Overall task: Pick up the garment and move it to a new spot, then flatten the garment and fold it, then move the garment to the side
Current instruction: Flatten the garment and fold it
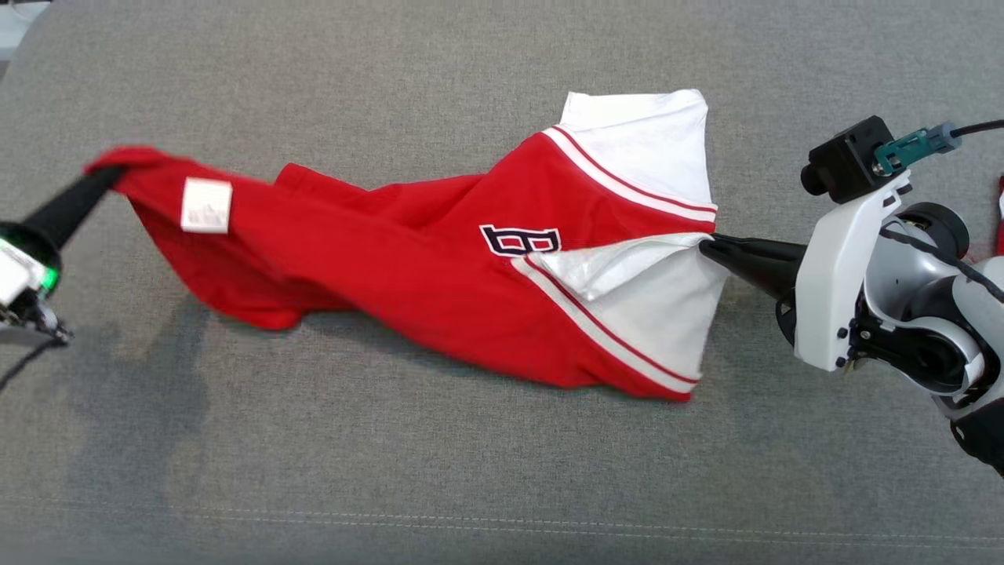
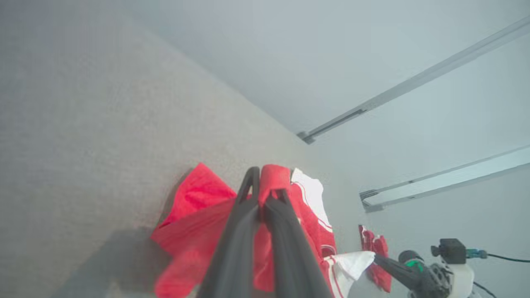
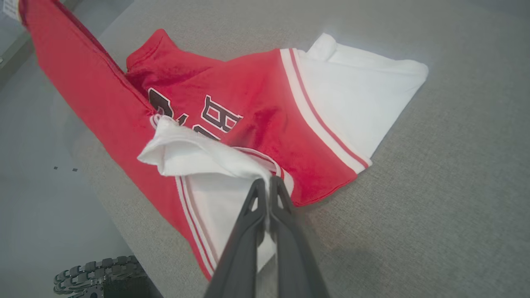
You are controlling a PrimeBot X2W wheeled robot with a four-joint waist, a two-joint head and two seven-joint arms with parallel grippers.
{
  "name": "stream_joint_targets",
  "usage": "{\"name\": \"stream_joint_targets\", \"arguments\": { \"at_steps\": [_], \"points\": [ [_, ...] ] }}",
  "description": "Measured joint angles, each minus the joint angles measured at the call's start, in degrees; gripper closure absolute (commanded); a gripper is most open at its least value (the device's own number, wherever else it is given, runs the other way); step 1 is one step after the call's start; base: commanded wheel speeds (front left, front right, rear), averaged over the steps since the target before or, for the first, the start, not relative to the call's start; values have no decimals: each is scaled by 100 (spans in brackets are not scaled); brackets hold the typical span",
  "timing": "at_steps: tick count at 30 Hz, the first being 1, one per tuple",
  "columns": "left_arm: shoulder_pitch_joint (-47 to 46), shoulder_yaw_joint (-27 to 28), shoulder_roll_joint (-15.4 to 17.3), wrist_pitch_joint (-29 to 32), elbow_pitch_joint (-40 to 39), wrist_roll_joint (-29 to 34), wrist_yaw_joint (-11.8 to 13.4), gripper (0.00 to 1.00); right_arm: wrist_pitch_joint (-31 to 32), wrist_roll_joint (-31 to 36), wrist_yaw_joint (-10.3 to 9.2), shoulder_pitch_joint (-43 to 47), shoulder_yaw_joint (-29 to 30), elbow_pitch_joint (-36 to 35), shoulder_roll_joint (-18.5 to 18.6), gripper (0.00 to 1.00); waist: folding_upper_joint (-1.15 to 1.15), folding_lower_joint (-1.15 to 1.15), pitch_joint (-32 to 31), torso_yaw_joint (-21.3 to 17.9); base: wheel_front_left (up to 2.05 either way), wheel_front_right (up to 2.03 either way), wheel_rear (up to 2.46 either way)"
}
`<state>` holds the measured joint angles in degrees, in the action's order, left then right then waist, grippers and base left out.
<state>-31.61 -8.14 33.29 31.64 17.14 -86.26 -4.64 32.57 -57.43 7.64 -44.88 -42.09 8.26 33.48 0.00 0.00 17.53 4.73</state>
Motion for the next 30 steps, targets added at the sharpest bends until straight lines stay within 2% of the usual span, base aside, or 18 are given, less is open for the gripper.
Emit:
{"name": "stream_joint_targets", "arguments": {
  "at_steps": [3,7,10,13,16,20,23,27,30],
  "points": [
    [-185,104,56,-118,-20,64,-44,100,-92,-9,0,102,-82,48,-21,100,0,0,-121,21,0,0,0],
    [270,-428,247,721,76,127,87,100,-93,-69,0,213,-158,168,-34,100,0,0,-308,58,0,0,0],
    [804,-666,268,1475,8,-210,347,100,-96,-129,0,224,-204,180,-27,100,0,0,-445,87,0,0,0],
    [1248,-845,474,2209,-187,-548,699,100,-96,-210,0,294,-267,181,-9,100,0,0,-575,118,0,0,0],
    [1572,-643,445,2563,-523,-1265,1003,100,-101,-270,0,374,-292,205,15,100,0,0,-706,152,0,0,0],
    [1725,-166,108,2595,-1084,-2082,1199,100,-152,-348,0,459,-320,230,46,100,0,0,-886,191,0,0,0],
    [1741,379,-218,2301,-1407,-2613,1274,100,-207,-366,0,489,-328,244,60,100,0,0,-1011,203,0,0,0],
    [1705,1104,-569,1581,-1469,-2840,1005,100,-269,-407,0,579,-388,332,65,100,0,0,-1162,194,0,0,0],
    [1700,1277,-659,1368,-1381,-2838,932,100,-288,-417,0,583,-426,347,64,100,0,0,-1229,179,0,0,0]
  ]
}}
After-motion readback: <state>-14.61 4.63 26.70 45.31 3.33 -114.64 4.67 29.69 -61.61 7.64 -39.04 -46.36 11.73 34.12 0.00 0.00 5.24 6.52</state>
